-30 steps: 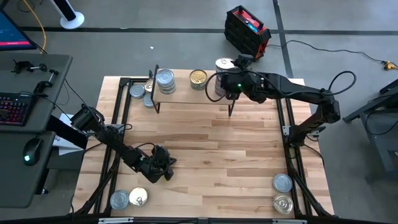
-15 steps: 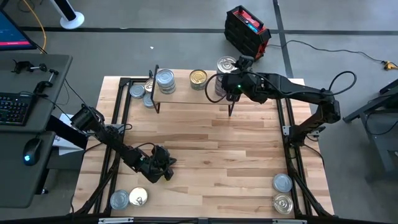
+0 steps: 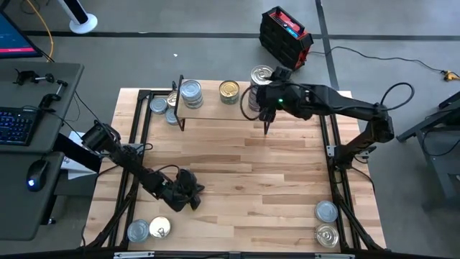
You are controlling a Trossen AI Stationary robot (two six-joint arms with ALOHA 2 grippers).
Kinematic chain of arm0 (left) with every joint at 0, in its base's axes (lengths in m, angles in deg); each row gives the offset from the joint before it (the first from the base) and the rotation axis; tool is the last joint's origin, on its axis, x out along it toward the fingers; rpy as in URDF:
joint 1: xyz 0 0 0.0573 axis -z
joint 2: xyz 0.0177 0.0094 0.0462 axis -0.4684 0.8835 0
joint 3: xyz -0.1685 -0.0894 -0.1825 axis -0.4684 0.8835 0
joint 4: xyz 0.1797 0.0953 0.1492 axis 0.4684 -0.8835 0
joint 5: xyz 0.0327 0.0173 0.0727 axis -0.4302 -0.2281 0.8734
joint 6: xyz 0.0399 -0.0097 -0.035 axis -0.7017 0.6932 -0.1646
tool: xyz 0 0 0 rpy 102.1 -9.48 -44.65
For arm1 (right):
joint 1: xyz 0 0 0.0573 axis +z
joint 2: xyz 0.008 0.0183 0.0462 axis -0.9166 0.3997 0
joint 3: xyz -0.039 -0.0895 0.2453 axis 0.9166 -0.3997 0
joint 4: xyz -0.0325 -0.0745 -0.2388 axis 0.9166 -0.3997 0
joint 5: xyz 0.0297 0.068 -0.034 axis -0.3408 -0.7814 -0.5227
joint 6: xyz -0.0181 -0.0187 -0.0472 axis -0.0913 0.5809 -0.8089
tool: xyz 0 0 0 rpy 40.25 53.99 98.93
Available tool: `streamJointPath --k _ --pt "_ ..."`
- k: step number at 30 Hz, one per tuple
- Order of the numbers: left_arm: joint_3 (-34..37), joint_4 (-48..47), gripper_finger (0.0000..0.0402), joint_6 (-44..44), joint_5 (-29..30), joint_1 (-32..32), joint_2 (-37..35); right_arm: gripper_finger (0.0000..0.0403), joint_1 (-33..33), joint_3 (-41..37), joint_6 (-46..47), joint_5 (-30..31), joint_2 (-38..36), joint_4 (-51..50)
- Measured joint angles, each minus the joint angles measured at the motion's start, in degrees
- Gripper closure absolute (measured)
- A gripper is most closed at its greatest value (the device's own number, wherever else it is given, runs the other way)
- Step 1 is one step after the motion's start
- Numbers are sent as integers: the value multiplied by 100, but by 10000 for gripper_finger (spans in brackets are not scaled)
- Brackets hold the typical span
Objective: Stack canned seafood by type on shelf
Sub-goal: Stack the blue pink tuna can on top of the other blue pink tuna cans on the shelf
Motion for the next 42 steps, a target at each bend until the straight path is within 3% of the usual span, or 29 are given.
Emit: streamJointPath --k 4,8,16,19,22,29,34,38,42 --pt "0 843 402 -154 -12 -11 -92 79 310 746 675 -790 -9 -445" --pt "-52 1564 401 -1042 -285 -495 -392 79 576 1378 1874 -1350 -31 -892" --pt "-751 1209 401 -3301 -2490 -2327 -1291 79 1235 1545 3419 -2503 30 -1963" --pt "-1018 1209 401 -4211 -3167 -2630 -1503 79 1717 1440 4016 -2676 96 -2618" --pt "-1160 1217 401 -4878 -3401 -2672 -1649 79 2360 836 4869 -2687 23 -2614" --pt "-1161 1021 401 -4808 -3376 -2483 -1668 79 4095 -1602 7439 -2773 -87 -922" --pt "-1154 813 401 -4682 -3181 -2326 -1595 79 4900 -3028 9521 -4183 -87 1206" --pt "-1128 755 401 -4636 -2938 -2272 -1582 79 5244 -3720 10328 -4712 -87 3025" --pt "-1128 768 401 -4573 -2762 -2272 -1583 79 5477 -4000 10610 -4757 -89 3672"
